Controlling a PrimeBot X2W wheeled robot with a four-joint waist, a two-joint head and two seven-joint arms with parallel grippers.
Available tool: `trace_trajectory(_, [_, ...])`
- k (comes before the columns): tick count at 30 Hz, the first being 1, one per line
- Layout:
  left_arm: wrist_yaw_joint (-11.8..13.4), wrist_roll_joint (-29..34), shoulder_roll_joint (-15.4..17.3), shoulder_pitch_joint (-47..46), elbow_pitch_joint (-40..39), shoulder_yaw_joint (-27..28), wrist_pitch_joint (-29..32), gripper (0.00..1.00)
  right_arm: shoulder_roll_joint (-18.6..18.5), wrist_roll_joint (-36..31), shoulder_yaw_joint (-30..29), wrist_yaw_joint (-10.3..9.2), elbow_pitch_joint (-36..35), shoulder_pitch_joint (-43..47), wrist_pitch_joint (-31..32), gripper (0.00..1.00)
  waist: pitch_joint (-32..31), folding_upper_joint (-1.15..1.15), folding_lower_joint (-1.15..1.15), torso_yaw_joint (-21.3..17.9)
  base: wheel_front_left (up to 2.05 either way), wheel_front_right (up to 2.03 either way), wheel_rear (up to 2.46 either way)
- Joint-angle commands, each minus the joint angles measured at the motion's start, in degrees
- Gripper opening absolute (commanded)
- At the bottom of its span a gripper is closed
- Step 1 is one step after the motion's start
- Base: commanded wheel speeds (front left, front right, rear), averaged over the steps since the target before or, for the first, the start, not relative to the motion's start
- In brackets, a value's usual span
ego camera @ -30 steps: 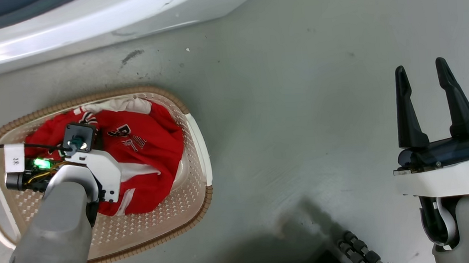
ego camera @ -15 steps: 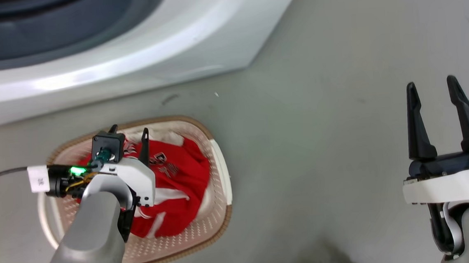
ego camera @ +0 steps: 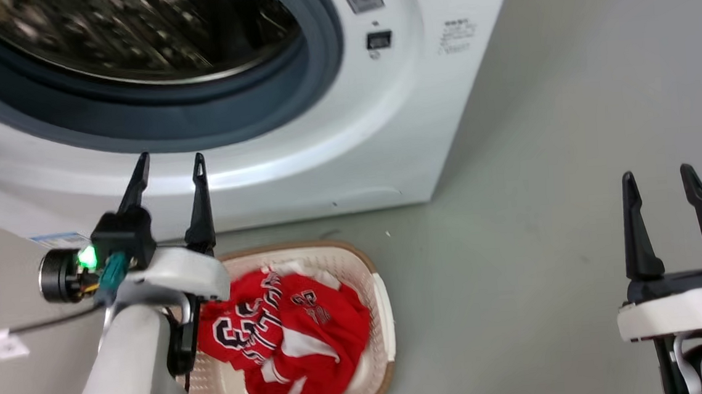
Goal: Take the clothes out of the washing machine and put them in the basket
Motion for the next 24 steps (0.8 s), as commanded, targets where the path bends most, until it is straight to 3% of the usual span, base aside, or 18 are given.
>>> trace_trajectory(1, [-0.2,0.2,-0.6,1.1,-0.9,0.2,-0.2,1.00,0.1,-0.2,-0.1,-0.08,0.2,0.7,-0.1,1.00,-3.3,0.00,0.01,2.3,0.00,0.00,0.00])
trace_trajectory(10, [-1.5,3.7,-3.9,14.0,-15.6,5.9,-0.1,1.00,0.1,0.8,0.3,-0.07,0.0,5.2,-0.1,1.00,-10.5,0.00,0.01,3.3,0.00,0.00,0.00])
trace_trajectory(24, [-2.5,6.7,-9.4,28.4,-21.9,10.8,-0.2,1.00,0.1,2.2,2.3,-0.07,-0.5,10.7,-0.1,1.00,-16.2,0.00,0.01,1.6,0.00,0.00,0.00])
